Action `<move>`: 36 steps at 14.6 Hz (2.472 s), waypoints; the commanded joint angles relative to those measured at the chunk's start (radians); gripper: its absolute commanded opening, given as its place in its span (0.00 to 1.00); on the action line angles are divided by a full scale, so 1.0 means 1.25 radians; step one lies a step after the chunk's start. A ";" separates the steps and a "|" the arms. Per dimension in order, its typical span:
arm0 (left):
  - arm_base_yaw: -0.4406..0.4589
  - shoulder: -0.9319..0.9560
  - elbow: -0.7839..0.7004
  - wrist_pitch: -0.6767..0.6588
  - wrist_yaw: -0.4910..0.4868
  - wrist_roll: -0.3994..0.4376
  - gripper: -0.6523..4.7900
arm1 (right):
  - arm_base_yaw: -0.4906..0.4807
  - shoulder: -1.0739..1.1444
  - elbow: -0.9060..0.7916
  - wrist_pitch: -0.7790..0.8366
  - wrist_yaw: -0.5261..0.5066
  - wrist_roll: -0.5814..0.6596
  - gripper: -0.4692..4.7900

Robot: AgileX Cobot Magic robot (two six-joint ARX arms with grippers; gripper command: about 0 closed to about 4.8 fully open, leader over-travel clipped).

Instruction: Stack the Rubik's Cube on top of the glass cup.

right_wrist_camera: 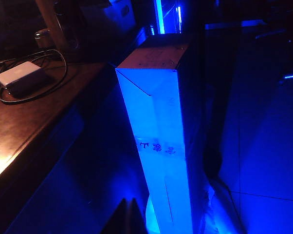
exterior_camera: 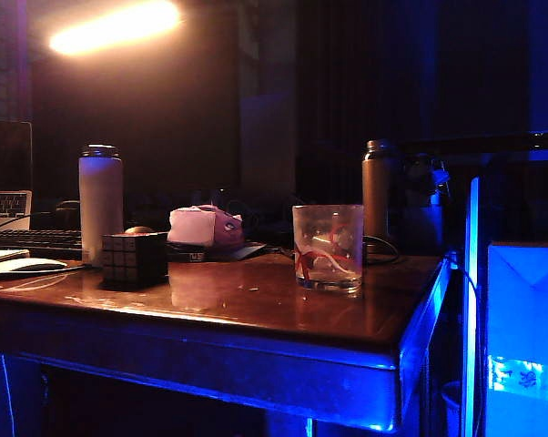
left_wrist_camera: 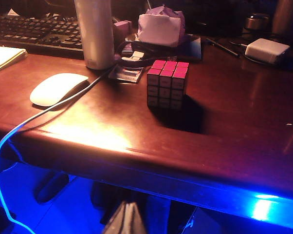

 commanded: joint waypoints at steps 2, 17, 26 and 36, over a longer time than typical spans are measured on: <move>-0.001 -0.002 -0.002 -0.016 0.004 -0.003 0.12 | 0.001 -0.001 -0.003 -0.006 -0.006 0.002 0.09; -0.001 0.430 0.541 0.032 -0.188 -0.058 0.11 | 0.001 0.502 0.513 0.153 -0.157 -0.007 0.09; -0.002 1.106 0.907 -0.125 0.135 0.066 0.11 | 0.226 1.021 1.024 -0.179 -0.370 -0.223 0.09; -0.060 1.326 1.043 -0.143 0.134 0.010 1.00 | 0.349 1.126 1.024 -0.230 -0.324 -0.235 0.09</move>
